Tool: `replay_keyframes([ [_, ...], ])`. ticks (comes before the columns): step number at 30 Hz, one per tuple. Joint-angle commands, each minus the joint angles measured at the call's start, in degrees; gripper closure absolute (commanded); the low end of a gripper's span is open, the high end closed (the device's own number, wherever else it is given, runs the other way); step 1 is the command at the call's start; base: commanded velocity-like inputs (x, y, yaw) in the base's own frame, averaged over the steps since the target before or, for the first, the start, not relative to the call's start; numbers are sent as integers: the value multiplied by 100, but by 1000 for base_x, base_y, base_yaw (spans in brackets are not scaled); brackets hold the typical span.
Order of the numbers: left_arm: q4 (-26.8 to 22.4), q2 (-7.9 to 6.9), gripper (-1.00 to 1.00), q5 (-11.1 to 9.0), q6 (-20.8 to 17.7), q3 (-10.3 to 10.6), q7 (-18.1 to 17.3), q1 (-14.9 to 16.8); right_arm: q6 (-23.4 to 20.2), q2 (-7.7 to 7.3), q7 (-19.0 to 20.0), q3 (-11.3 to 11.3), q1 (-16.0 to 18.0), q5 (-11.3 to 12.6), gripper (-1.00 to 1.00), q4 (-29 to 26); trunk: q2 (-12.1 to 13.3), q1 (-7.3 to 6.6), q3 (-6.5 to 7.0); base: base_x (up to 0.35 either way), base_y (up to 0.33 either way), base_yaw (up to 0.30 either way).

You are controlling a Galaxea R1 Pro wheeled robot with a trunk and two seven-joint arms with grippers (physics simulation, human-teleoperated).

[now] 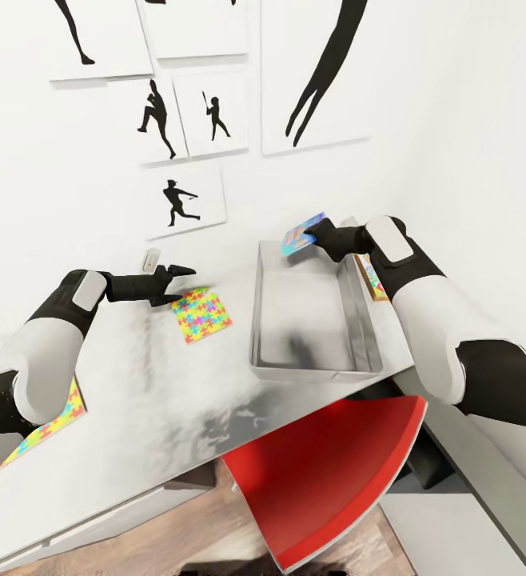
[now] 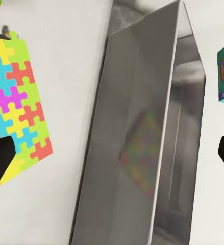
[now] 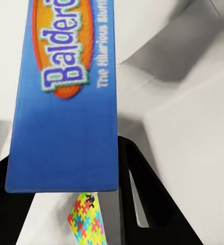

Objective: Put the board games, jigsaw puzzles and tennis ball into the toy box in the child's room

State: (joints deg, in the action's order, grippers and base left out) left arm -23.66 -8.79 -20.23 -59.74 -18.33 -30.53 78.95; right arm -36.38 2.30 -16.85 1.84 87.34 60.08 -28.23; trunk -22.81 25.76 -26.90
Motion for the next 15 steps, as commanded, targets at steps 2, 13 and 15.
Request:
replay_keyframes([
  [2,2,6,-100,54,-26,-39,-41,7,-1,-2,-55,18,4,66,100,-3,-11,3,-28,0,0,0],
  [13,-39,241,-100,44,-26,-34,-63,64,11,-2,-56,19,3,57,100,88,-11,3,-131,0,0,0],
  [15,-41,403,-100,40,-26,-33,-104,173,14,-2,-56,19,3,57,100,90,-11,3,-150,0,0,0],
])
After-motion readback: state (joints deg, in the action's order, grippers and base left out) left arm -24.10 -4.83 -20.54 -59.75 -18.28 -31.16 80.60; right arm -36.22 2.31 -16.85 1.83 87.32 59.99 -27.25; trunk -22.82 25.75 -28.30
